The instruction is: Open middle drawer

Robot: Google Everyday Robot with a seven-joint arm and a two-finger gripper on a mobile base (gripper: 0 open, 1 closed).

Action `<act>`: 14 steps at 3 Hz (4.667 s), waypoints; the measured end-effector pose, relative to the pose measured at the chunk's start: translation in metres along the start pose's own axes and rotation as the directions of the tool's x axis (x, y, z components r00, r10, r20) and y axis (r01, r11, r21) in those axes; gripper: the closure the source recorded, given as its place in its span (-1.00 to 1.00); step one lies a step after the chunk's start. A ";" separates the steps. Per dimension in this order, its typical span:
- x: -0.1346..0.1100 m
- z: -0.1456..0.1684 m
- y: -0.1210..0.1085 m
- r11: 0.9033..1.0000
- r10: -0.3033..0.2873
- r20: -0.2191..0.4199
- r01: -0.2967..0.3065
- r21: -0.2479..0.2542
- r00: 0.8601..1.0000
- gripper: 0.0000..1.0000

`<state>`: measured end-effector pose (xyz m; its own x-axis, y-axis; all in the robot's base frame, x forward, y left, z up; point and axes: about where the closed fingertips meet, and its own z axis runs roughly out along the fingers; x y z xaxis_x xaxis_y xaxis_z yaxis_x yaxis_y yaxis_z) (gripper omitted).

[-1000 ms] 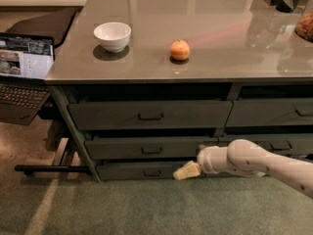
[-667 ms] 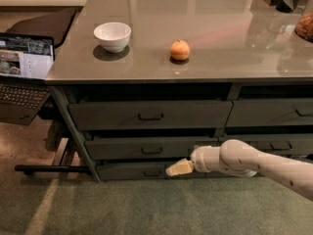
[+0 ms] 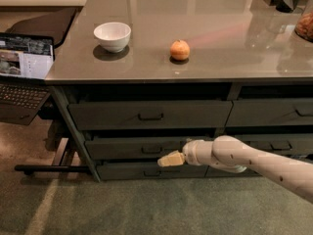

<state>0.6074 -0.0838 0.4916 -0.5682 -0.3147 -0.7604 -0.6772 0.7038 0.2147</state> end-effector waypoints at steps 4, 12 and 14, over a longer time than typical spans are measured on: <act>-0.033 0.047 -0.028 0.999 -0.026 0.063 0.028 -0.026 0.998 -1.00; 0.018 0.040 -0.035 0.997 0.058 -0.022 -0.059 -0.053 0.998 -1.00; 0.036 0.029 -0.029 0.995 0.074 -0.065 -0.078 -0.059 0.995 -1.00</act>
Offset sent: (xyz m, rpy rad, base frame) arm 0.0550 0.0248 0.0355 0.0515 -0.1485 0.0518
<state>0.6197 -0.0972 0.4400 -0.6457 -0.3023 -0.7013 -0.6574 0.6873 0.3090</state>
